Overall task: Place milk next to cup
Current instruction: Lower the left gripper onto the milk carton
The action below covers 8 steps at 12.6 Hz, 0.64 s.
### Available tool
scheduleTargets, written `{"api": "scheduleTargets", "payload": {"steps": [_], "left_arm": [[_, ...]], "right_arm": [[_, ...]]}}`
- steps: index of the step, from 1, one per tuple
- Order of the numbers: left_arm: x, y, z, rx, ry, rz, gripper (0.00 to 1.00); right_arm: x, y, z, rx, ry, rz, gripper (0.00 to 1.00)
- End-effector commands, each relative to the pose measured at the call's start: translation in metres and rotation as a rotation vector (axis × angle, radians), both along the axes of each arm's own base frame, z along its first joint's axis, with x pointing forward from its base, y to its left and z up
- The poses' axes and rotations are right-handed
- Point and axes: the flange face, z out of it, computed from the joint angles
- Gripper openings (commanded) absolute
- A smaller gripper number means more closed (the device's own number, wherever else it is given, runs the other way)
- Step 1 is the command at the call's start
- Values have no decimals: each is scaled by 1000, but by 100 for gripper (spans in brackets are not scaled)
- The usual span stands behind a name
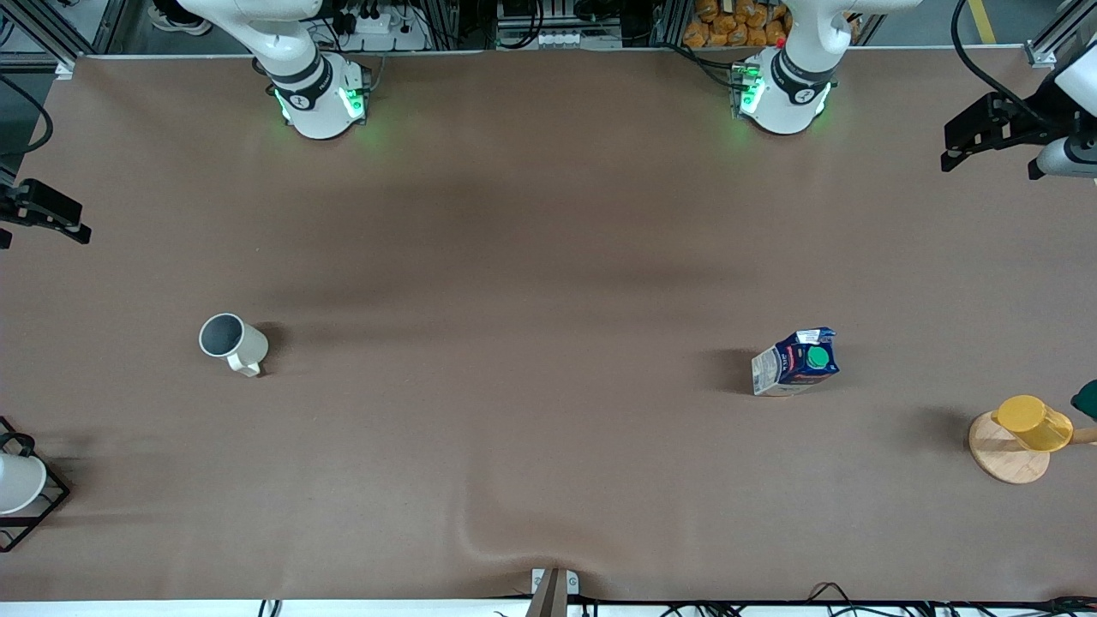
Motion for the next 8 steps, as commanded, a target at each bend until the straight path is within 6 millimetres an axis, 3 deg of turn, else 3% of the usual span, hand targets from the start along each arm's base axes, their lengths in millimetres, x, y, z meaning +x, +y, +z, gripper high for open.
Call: {"api": "scheduleTargets", "payload": {"steps": [1,4,5,8], "left_arm": [[-1,0,7,-23,-17,37,100],[10,-1,15,-35,-40,99,100],[20,-2,7,-31,-28,100,100],[56,-2,-45,-25,48,88,100]], "right_arm": [[-1,2,7,-19,3,-8,100],[-1,1,7,-18,3,-10,100],[-1,1,6,-17,4,-10,100],[-1,2,7,-16,3,-8,100]]}}
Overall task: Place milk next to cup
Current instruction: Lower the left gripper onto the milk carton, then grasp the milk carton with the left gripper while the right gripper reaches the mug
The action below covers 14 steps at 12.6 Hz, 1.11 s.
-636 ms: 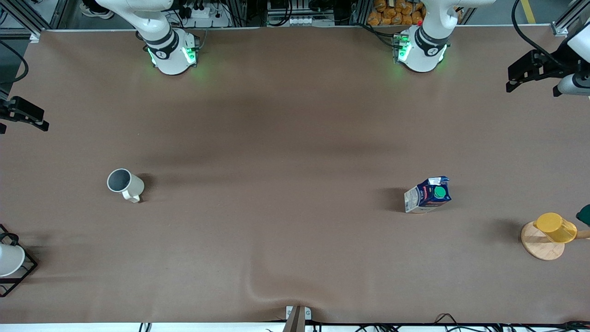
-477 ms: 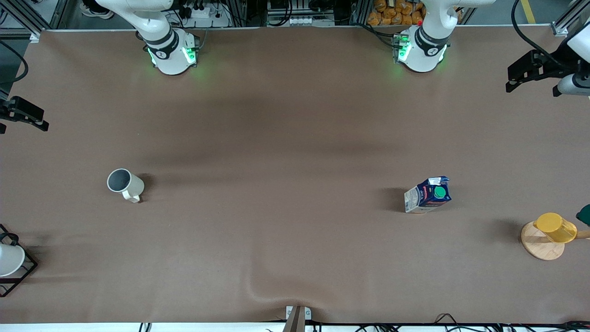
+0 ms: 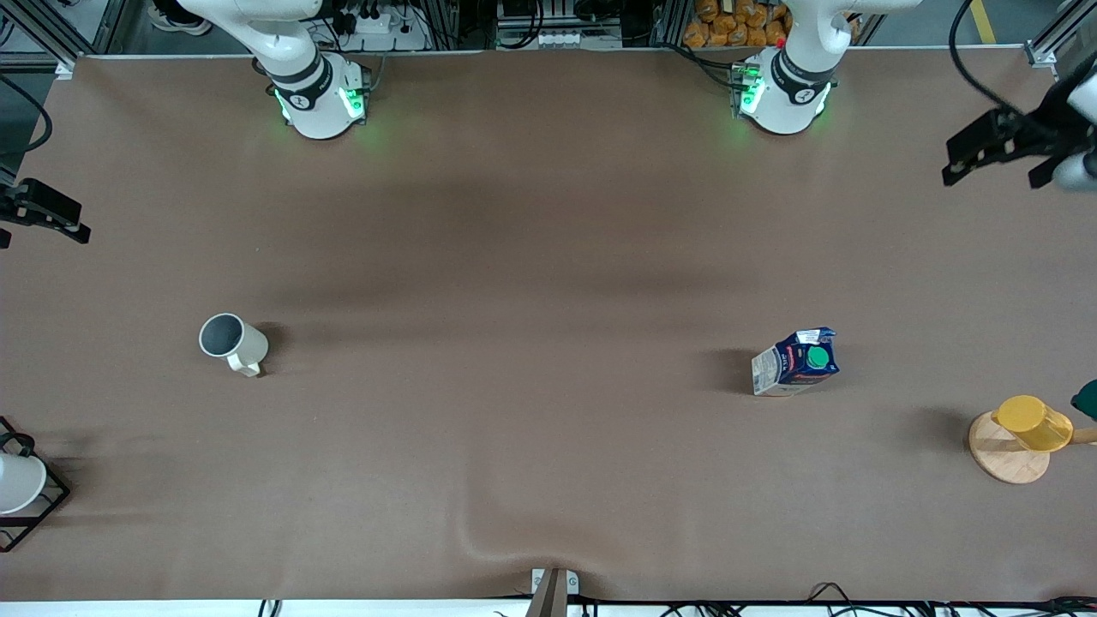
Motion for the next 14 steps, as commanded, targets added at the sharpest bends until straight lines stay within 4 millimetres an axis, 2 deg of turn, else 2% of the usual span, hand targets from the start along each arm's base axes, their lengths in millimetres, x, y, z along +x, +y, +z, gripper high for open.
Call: {"api": "scheduleTargets", "payload": {"steps": [1,3,4,5,7,9,10,12,14], "left_arm": [[42,-1,-42,-23,24,18,100],[67,-7,-81,-64,33,18,100],[78,-10,-111,-65,64,14,100],[89,-21,-144,-63,72,-1,100],[101,-31,-185,-65,36,-10,100],[99,-50,-203,-53,33,-43,100],[100,-53,-207,-53,36,-46,100],[103,-51,-212,-54,22,-42,100],[106,-41,-221,-51,26,-30,100]], "right_arm": [[0,1,5,-16,5,-10,100],[1,-2,1,-14,12,-7,100],[4,-8,-6,-8,21,-14,100],[11,-14,-19,-6,36,-20,100],[23,-20,-39,-7,50,-25,100],[41,-38,-85,1,105,22,100],[48,-48,-111,6,135,20,100],[57,-66,-162,17,178,-4,100],[57,-67,-211,23,210,-2,100]]}}
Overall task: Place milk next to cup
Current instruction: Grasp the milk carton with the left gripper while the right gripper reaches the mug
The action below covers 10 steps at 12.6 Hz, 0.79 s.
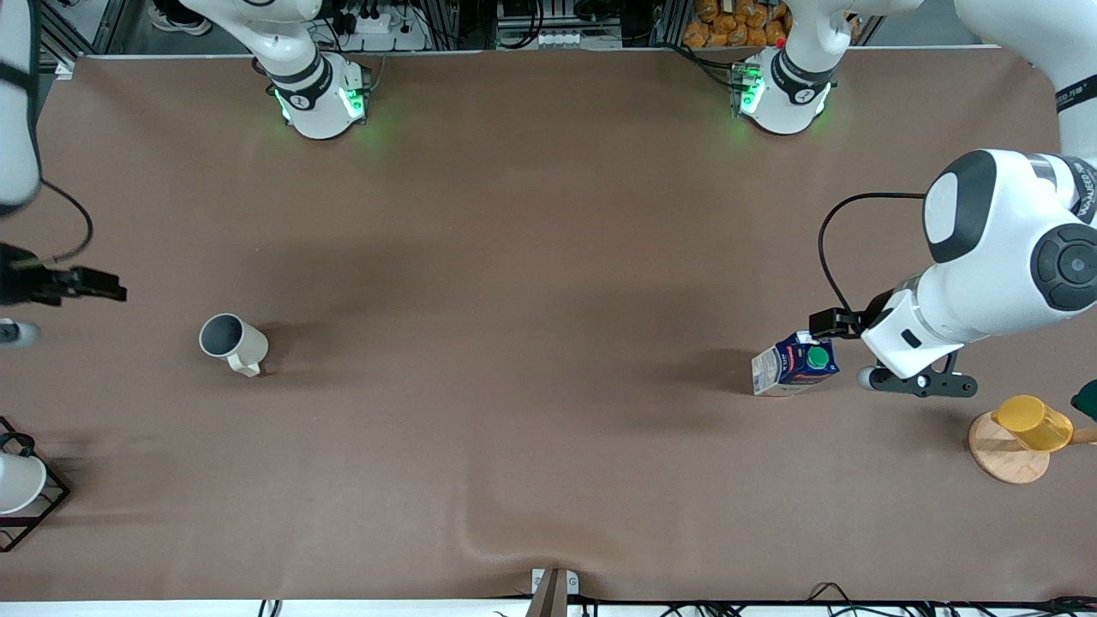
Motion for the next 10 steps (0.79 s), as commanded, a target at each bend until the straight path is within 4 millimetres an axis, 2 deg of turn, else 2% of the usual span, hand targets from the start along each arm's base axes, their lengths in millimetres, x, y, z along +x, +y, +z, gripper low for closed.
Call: {"api": "scheduleTargets", "payload": {"steps": [1,3,5,7,8,9,10], "left_arm": [[-1,8,-10,0,-5,8,100],[-2,0,-16,0,-7,-4,100],[-6,-1,-16,0,-4,-7,100],[-7,-11,-17,1,-2,-16,100],[-7,-10,-17,5,-4,-16,100],[-6,-8,-17,16,-7,-19,100],[-6,-9,-18,22,-8,-21,100]], "right_arm": [[0,1,-52,8,17,16,100],[-1,6,-78,38,-8,0,100],[2,1,-117,55,21,-17,100],[2,1,-140,94,39,-38,90],[3,1,-149,108,41,-50,85],[4,4,-159,111,42,-50,72],[5,3,-164,110,42,-52,54]]}}
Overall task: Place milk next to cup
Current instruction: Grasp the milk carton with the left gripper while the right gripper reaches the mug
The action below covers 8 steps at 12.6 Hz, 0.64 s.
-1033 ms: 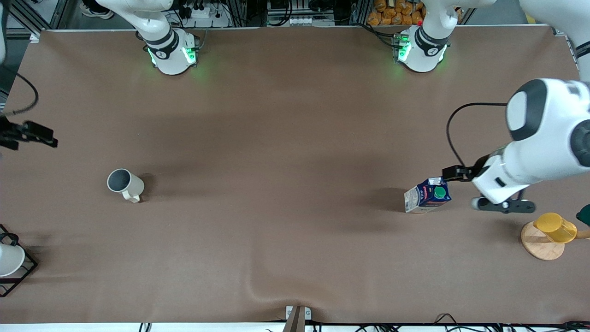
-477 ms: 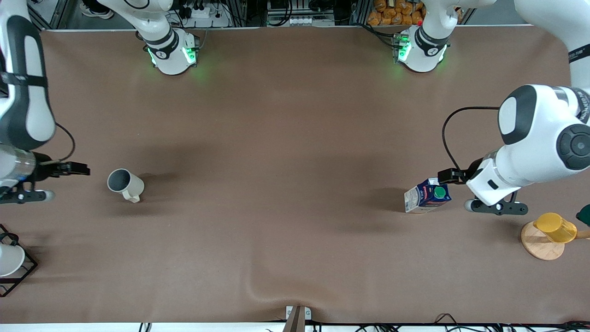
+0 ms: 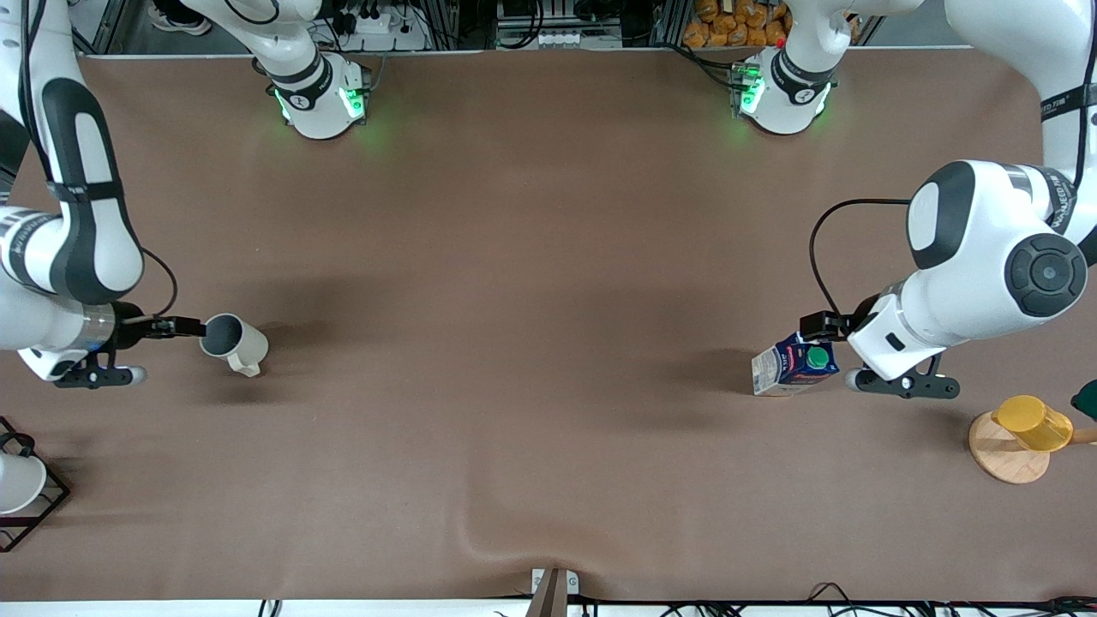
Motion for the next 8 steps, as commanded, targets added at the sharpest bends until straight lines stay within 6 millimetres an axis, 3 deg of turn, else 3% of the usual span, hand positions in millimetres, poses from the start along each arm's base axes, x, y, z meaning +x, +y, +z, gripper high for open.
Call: {"api": "scheduleTargets", "payload": {"steps": [1,2,3,8], "left_arm": [[0,-1,-2,18,-25,2,100],[0,-3,-4,20,-25,0,100],[0,-1,-8,36,-21,-8,100],[4,-5,-42,91,5,-35,100]], "right_arm": [[2,-3,-10,22,-8,-3,30],[1,-3,-12,22,-5,-3,9],[1,-3,-16,24,-1,-6,0],[-2,-5,-35,26,-11,-20,1]]}}
